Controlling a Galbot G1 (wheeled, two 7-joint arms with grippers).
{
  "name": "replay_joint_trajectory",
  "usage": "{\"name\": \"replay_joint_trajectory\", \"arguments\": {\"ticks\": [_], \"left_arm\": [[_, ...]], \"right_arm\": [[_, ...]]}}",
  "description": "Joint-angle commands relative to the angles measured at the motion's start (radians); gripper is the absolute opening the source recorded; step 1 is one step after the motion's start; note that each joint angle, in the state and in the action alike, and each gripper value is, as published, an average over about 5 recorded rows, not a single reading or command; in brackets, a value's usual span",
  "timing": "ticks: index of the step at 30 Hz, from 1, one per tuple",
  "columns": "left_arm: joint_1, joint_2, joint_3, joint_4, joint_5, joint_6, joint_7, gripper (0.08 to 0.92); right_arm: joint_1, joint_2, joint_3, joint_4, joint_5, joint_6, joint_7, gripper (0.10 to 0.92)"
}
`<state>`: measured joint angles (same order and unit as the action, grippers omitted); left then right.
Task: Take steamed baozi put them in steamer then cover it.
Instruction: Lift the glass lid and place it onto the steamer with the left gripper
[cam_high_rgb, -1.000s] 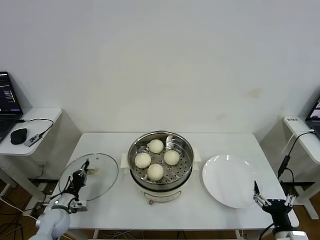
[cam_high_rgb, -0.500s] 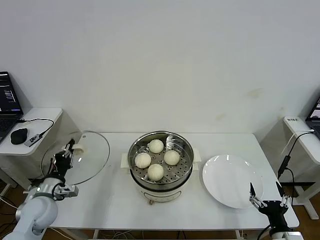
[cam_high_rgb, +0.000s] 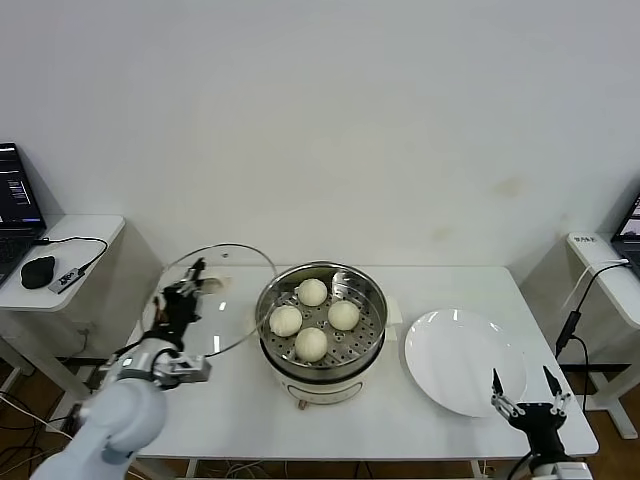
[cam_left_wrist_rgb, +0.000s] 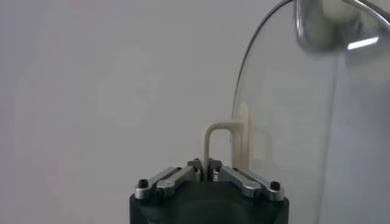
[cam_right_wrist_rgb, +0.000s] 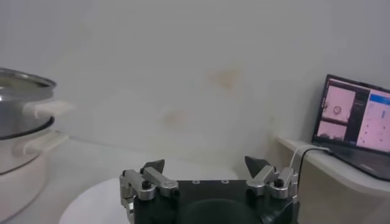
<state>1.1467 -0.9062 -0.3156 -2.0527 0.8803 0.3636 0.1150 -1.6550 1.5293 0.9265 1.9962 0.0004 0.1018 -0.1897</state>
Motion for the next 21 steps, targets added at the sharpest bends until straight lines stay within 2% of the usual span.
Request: {"name": "replay_joint_trajectory", "arguments": {"ticks": [1, 9, 21], "left_arm": [[-0.212, -0.155, 0.306, -0.029, 0.276, 0.148, 0.174, 0.134], [-0.22, -0.296, 0.358, 0.029, 0.499, 0.143, 0.273, 0.134], [-0.244, -0.426, 0.383, 0.128, 0.561, 0.14, 0.279, 0.134]], "right_arm": [[0.014, 0.003, -0.029, -0.045, -0.097, 0.012, 0.007, 0.823], [0.035, 0.006, -0.043, -0.072, -0.147, 0.022, 0.016, 0.823], [0.032, 0.011, -0.045, -0.096, -0.176, 0.042, 0.025, 0.823]]}}
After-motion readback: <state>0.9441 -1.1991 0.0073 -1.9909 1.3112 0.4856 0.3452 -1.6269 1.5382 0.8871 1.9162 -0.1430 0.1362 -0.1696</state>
